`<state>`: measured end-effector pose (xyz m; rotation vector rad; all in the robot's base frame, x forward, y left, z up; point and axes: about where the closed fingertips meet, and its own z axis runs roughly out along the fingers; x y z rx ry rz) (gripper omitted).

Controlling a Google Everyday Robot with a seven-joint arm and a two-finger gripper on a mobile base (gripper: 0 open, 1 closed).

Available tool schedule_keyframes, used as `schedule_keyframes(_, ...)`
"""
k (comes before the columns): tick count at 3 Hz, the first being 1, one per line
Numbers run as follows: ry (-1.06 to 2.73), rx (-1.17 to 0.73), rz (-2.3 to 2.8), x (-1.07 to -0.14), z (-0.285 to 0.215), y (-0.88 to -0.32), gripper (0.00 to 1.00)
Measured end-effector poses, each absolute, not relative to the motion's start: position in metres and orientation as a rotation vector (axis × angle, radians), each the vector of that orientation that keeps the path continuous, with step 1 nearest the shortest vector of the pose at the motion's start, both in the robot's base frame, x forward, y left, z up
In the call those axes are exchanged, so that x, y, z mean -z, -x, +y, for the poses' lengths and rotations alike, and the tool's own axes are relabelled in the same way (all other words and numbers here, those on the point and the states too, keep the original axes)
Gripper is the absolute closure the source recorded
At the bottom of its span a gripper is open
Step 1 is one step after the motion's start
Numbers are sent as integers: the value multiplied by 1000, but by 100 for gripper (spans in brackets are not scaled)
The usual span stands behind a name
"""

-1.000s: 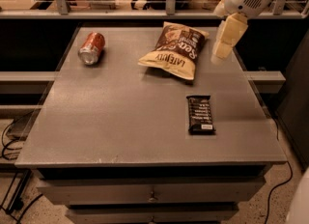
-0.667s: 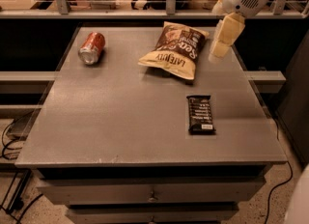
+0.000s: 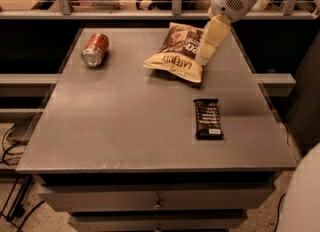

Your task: Place coke can upright

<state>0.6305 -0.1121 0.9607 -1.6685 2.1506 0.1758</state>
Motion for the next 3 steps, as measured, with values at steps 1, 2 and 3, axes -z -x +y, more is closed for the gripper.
schedule_keyframes(1,1645,-214,2143,-963,-75,-642,0)
schedule_keyframes(2,1639,-240,2131,-967,-38,-653,0)
schedule_keyframes(3,1623,-264,2113,-973,2,-664,0)
